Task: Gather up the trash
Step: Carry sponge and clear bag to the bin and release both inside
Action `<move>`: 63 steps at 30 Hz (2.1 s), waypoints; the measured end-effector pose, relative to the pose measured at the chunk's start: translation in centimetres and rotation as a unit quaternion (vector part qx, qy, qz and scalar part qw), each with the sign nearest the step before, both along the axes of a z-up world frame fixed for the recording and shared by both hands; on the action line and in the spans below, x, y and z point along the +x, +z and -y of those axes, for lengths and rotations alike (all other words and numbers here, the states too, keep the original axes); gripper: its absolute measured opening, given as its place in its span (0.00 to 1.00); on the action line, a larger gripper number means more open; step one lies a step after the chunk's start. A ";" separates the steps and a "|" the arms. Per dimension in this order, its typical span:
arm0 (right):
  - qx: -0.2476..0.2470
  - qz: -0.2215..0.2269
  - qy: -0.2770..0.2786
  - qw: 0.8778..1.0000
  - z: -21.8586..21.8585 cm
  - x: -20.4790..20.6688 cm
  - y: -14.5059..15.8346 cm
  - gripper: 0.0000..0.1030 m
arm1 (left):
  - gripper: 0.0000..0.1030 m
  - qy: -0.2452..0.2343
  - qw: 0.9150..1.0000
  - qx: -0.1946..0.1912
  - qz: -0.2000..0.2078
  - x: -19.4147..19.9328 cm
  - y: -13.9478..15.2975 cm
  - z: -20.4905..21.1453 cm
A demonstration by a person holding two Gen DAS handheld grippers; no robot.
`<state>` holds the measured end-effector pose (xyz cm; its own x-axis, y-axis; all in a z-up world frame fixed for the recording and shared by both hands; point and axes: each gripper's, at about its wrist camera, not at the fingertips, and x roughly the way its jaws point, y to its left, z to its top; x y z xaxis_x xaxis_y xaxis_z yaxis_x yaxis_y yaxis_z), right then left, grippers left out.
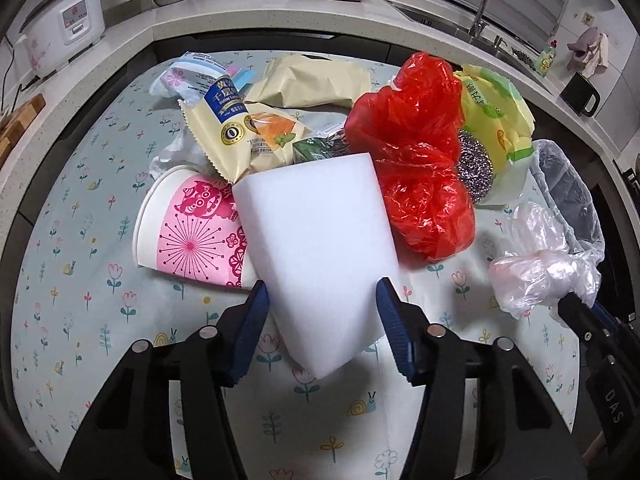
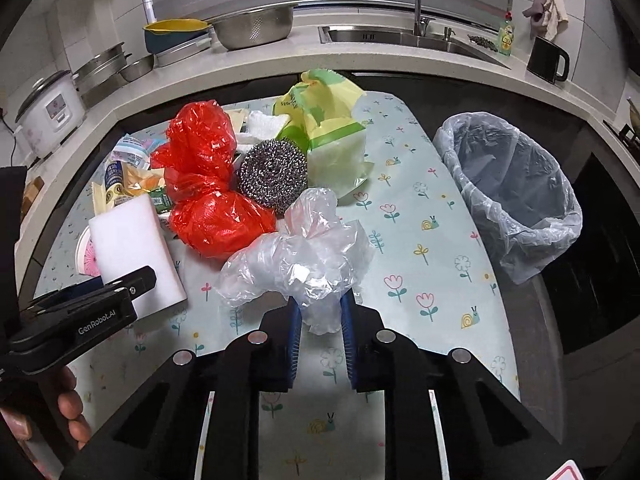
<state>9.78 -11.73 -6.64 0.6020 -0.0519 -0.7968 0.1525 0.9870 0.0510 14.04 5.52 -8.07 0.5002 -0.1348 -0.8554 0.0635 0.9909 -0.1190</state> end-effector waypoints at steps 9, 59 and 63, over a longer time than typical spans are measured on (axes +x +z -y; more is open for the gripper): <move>-0.007 0.038 -0.032 0.999 1.8 -2.2 3.4 0.17 | 0.39 -0.021 0.999 0.006 0.035 -2.4 3.1 0.4; -0.026 0.080 -0.255 0.963 25.7 1.9 4.6 0.18 | 0.76 -0.269 0.952 -0.081 0.125 10.3 9.6 31.3; -0.028 0.088 -0.243 0.966 25.4 3.6 4.9 0.23 | 0.77 -0.247 0.957 -0.081 0.132 10.8 10.0 29.4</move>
<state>13.35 -37.12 -1.76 0.6216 -0.4017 -0.6725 0.5916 0.8035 0.0668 24.79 -23.91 1.93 0.5372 -0.5298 -0.6562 0.5679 0.8025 -0.1830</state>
